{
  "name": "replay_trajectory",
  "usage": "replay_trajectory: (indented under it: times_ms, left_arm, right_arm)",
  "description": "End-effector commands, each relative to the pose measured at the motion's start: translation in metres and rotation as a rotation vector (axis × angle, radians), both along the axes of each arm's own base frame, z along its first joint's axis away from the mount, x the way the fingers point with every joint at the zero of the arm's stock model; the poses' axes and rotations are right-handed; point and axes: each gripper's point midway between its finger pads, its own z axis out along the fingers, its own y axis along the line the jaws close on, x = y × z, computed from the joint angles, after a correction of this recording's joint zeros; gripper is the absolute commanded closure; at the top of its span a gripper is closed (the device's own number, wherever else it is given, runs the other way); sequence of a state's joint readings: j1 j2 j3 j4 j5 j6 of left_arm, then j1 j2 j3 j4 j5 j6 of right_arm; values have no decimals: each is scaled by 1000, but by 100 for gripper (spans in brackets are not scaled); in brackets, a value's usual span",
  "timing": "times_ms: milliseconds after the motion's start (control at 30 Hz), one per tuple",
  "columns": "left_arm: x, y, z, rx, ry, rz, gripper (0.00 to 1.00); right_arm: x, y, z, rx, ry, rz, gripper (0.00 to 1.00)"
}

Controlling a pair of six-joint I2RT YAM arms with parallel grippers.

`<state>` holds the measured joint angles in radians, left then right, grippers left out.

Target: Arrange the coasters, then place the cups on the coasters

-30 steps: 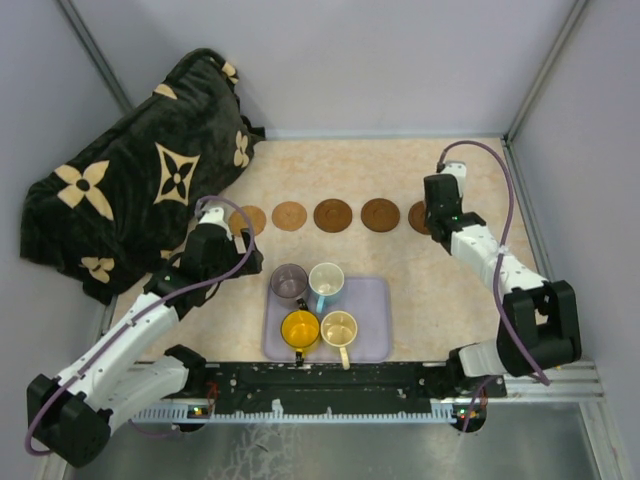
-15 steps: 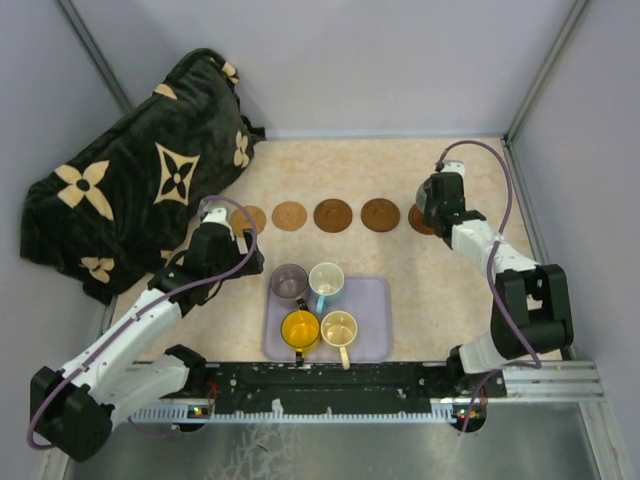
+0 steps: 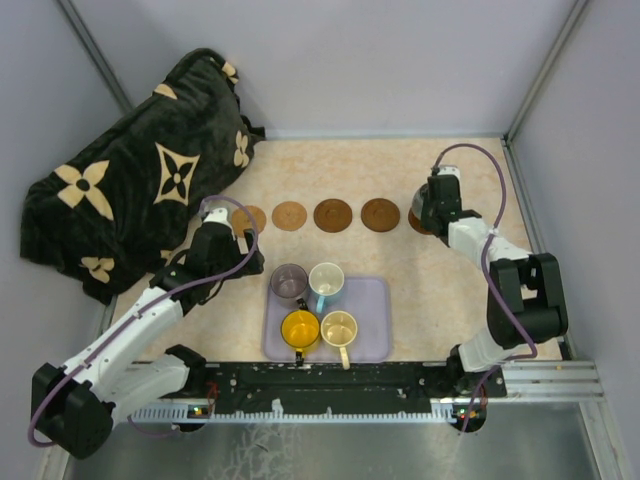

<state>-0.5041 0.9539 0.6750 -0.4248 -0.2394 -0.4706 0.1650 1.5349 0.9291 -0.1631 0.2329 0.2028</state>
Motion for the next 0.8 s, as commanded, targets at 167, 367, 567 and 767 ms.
replay_trajectory:
  times_ms: [167, 367, 567, 767]
  left_arm:
    - [3, -1, 1, -3, -18, 7, 1]
    - [3, 0, 0, -1, -16, 7, 1]
    - [3, 0, 1, -1, -17, 8, 1]
    - [3, 0, 0, 2, -15, 8, 1]
  right_arm:
    - [29, -3, 36, 2, -154, -23, 100]
    - [27, -6, 31, -3, -138, -33, 100]
    - [27, -7, 28, -4, -133, -38, 100]
    - [29, -8, 24, -4, -123, -39, 100]
